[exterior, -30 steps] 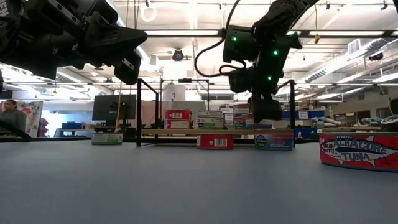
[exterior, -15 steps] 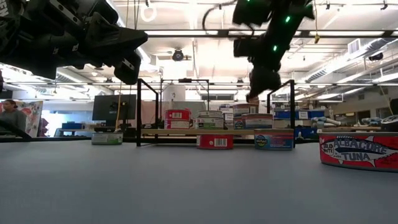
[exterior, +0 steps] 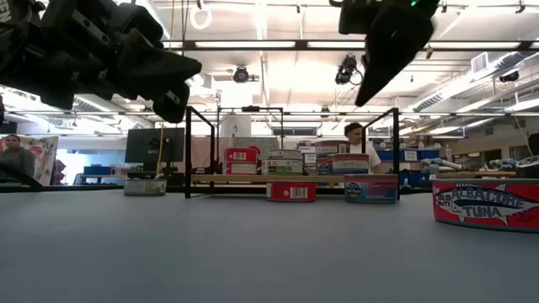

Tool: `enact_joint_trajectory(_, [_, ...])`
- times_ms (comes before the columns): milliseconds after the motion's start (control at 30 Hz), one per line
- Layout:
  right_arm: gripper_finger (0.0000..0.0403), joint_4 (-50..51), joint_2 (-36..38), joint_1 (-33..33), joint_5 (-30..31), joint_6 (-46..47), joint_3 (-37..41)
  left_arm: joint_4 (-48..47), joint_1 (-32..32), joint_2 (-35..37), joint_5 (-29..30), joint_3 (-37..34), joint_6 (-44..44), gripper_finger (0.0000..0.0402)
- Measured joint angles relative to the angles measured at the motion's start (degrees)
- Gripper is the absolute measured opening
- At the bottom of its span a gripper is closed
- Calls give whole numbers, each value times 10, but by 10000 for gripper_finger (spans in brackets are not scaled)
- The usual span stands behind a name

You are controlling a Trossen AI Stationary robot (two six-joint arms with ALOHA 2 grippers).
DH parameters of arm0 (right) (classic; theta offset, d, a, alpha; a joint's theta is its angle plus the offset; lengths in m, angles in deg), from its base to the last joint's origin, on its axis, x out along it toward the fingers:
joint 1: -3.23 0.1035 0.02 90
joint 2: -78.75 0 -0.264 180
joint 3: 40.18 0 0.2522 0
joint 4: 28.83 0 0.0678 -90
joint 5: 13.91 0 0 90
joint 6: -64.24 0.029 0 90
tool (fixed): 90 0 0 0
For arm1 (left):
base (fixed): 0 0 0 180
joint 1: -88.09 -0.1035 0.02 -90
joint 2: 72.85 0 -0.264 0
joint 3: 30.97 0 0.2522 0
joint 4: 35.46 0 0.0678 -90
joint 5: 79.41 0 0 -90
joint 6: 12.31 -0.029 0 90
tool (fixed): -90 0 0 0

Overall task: Stack canned seafood by type on shelf
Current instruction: Put the red tuna can aligned with the stacked red tuna can on the shelf

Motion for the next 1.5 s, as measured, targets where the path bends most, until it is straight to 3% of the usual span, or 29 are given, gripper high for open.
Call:
enact_joint_trajectory(200, [17, 11, -9, 51, -145, 34, 0, -18, 0, 0, 2, 0, 0, 2])
enact_joint_trajectory(300, [10, 22, -18, 85, -200, 59, 5, -29, 0, 0, 11, 0, 0, 2])
enact_joint_trajectory(467, [13, 30, -29, 149, -235, 131, 38, -36, 1, 0, 10, 3, -30, 2])
enact_joint_trajectory(800, [7, -8, -53, 236, -232, 245, 115, -57, 1, 0, 9, 3, -47, 2])
enact_joint_trajectory(967, [5, -51, -80, 249, -192, 252, 128, -63, 1, 0, 9, 3, -58, 2])
enact_joint_trajectory(1267, [5, -121, -109, 220, -127, 209, 128, -68, 1, 0, 27, 3, -82, 2])
enact_joint_trajectory(1500, [5, -179, -128, 181, -109, 153, 128, -64, 1, 0, 35, 3, -89, 2])
